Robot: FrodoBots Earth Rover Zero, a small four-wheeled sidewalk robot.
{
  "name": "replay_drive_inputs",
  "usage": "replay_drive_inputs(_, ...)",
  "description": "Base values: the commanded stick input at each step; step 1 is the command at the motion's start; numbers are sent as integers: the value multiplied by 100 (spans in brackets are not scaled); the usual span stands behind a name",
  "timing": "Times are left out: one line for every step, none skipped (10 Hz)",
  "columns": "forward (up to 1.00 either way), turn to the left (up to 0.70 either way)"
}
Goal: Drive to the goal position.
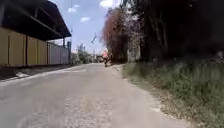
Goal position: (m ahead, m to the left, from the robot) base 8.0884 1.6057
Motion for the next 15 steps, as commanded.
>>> replay_drive_inputs(100,0)
replay_drive_inputs(100,0)
replay_drive_inputs(100,0)
replay_drive_inputs(100,0)
replay_drive_inputs(100,0)
replay_drive_inputs(100,0)
replay_drive_inputs(100,0)
replay_drive_inputs(100,0)
replay_drive_inputs(100,0)
replay_drive_inputs(100,0)
replay_drive_inputs(100,0)
replay_drive_inputs(100,0)
replay_drive_inputs(100,0)
replay_drive_inputs(100,0)
replay_drive_inputs(100,0)
